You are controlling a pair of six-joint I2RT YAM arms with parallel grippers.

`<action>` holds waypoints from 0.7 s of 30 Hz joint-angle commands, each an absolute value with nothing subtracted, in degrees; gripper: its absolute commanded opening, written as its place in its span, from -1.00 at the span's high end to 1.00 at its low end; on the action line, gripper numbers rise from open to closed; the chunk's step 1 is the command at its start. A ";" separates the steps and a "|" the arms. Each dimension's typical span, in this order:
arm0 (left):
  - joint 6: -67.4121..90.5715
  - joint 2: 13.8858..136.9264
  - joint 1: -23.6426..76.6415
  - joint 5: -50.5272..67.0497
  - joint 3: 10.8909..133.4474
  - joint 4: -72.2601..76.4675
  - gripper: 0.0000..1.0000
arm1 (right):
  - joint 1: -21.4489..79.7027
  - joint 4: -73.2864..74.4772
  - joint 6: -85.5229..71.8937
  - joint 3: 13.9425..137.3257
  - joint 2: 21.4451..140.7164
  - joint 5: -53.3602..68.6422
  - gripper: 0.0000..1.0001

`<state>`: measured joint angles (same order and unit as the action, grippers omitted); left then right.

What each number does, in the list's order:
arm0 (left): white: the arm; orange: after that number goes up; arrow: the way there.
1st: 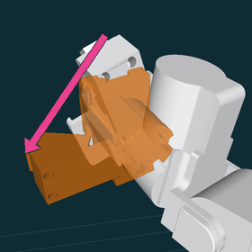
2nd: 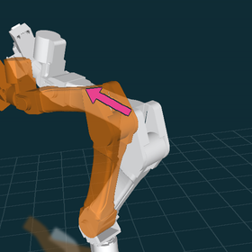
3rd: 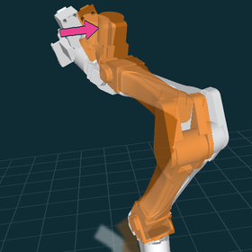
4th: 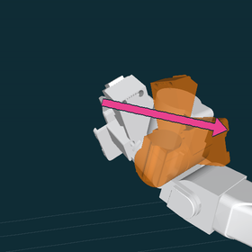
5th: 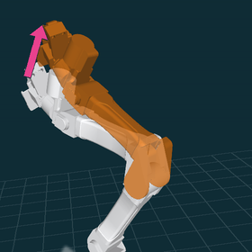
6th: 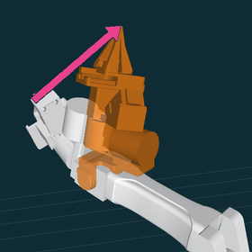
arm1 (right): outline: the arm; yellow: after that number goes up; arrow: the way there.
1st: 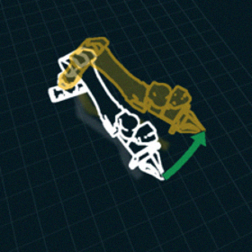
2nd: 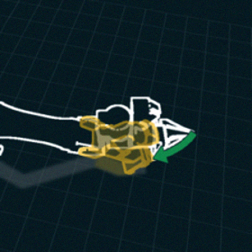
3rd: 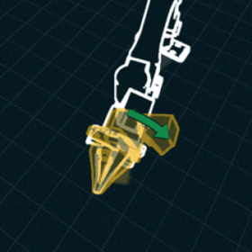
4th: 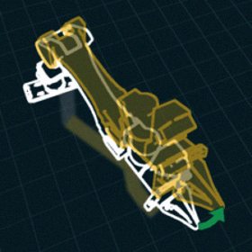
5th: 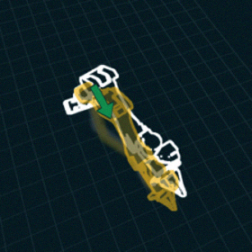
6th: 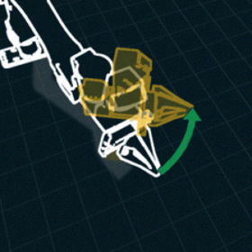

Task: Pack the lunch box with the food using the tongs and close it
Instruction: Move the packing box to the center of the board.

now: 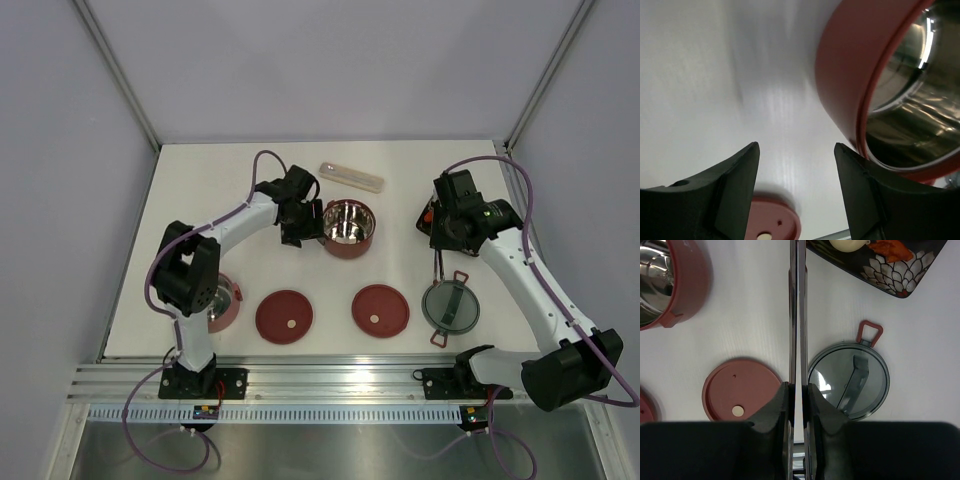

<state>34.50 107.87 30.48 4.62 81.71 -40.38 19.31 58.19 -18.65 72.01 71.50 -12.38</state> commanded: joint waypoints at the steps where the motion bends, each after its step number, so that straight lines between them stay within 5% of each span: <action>1: 33.84 108.63 32.34 8.96 87.53 -38.14 -0.32 | 18.90 56.95 -19.77 71.81 69.70 -12.13 0.69; 15: 27.51 89.94 26.47 0.09 75.43 -44.46 -0.47 | 12.67 54.32 -19.07 68.47 70.49 -6.69 0.67; 21: 25.66 83.68 25.75 -13.43 72.51 -56.41 -0.53 | 11.43 54.05 -18.37 68.91 71.02 -4.58 0.67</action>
<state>27.66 86.41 25.30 -5.48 74.15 -49.50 11.75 56.34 -19.03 68.10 71.50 -7.44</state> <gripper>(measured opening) 0.758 0.218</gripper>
